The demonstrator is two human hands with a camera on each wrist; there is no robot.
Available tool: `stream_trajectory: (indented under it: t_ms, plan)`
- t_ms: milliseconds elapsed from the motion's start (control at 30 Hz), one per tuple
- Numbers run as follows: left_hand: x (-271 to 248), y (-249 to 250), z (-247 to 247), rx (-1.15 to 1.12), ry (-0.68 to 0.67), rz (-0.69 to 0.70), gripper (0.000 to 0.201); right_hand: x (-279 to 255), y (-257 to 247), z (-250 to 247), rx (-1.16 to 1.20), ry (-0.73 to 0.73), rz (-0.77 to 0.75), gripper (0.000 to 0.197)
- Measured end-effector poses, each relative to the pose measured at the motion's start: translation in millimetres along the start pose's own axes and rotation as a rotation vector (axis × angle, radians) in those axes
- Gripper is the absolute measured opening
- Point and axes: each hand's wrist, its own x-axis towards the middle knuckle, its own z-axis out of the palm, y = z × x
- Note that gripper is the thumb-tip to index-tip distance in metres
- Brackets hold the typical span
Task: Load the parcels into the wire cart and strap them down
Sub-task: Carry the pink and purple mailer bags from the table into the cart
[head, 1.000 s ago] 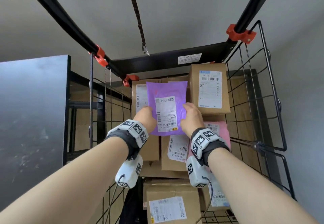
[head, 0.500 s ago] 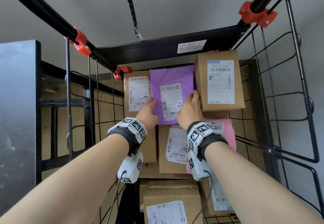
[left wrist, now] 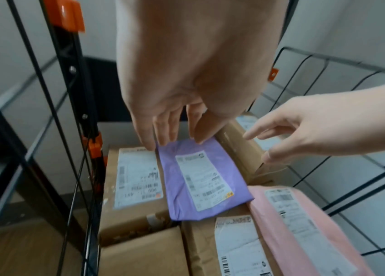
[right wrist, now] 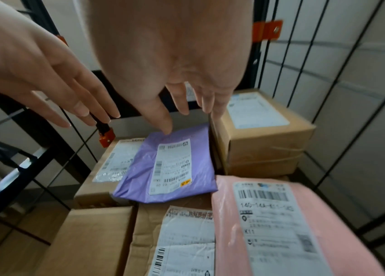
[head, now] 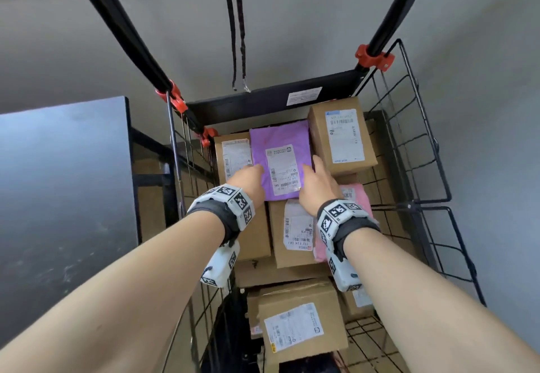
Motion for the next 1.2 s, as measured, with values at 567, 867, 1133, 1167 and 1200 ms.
stream_trajectory:
  t_ms: [567, 867, 1133, 1167, 1200]
  plan:
    - [-245, -71, -80, 0.168, 0.338, 0.246, 0.030, -220, -138, -49, -0.164, 0.177, -0.104, 0.032]
    - [-407, -192, -57, 0.132, 0.526, 0.087, 0.025, -345, -233, 12, -0.189, 0.201, -0.274, 0.034]
    - [-515, -310, -37, 0.100, 0.631, -0.097, 0.028, -413, -342, 65, -0.260, 0.145, -0.473, 0.035]
    - [-525, -324, -39, 0.086, 0.645, -0.113, 0.029, -419, -357, 70, -0.267, 0.136, -0.495, 0.035]
    - [-534, -339, -42, 0.065, 0.657, -0.131, 0.030, -424, -371, 77, -0.272, 0.129, -0.520, 0.035]
